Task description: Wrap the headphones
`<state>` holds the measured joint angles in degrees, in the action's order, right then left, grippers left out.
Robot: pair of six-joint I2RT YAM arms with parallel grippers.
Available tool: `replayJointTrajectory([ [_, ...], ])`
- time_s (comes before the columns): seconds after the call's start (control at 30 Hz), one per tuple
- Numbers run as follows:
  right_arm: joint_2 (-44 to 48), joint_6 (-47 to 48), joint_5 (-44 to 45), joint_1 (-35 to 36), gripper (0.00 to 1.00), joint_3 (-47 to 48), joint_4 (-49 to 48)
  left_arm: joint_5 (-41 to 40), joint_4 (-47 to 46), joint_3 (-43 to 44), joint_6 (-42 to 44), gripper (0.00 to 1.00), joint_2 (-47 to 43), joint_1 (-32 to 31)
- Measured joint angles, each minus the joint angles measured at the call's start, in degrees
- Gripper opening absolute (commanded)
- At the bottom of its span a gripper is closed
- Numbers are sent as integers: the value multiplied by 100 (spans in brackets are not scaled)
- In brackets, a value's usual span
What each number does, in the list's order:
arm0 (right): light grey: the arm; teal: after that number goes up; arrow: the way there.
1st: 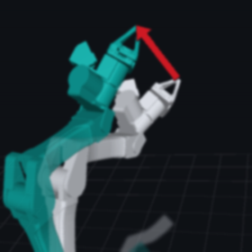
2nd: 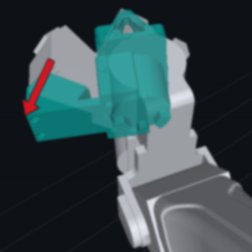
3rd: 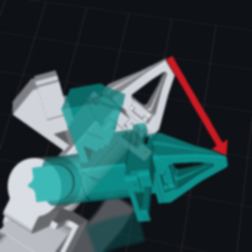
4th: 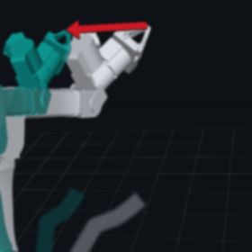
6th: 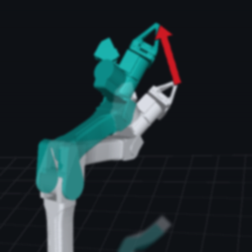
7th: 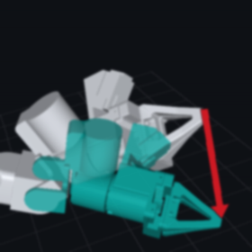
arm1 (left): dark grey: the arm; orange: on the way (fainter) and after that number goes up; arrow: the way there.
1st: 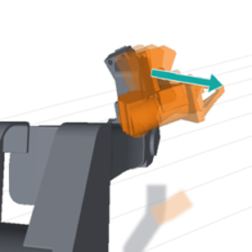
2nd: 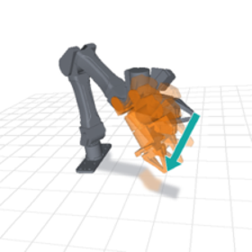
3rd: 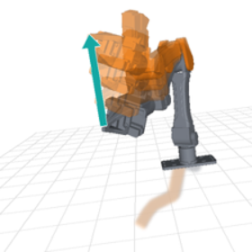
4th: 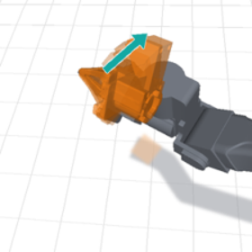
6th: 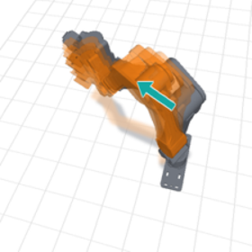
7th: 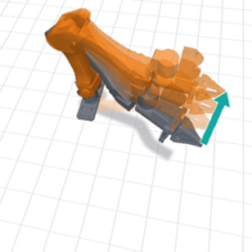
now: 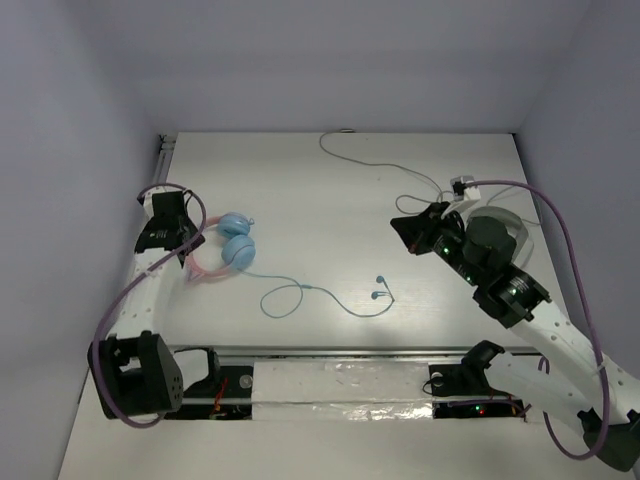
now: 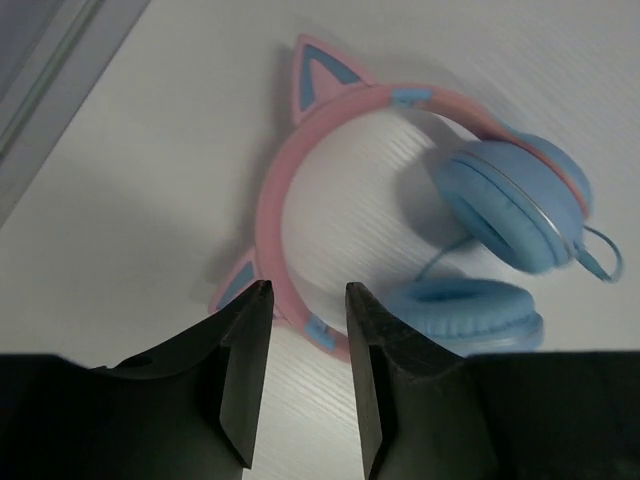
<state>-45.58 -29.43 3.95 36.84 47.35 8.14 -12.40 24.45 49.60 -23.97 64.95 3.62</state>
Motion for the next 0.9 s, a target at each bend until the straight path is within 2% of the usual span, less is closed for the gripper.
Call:
replayJointTrajectory([
  [0.03,57,-13,22,0,10,-4,-2,-2,-28,0,37,40,164,151],
  [0.17,140,-37,72,0,21,-28,-9,-131,-136,0,170,54,874,487],
  [0.23,129,-44,74,0,25,-39,-9,-177,-212,0,245,54,1137,516],
  [0.53,131,-42,7,0,27,-50,-7,0,-811,7,616,57,1954,564],
  [0.83,131,-39,0,0,28,-50,-9,186,-1060,238,809,53,2758,737],
  [0.9,131,-39,0,0,28,-50,-9,256,-1147,271,848,50,2892,737],
])
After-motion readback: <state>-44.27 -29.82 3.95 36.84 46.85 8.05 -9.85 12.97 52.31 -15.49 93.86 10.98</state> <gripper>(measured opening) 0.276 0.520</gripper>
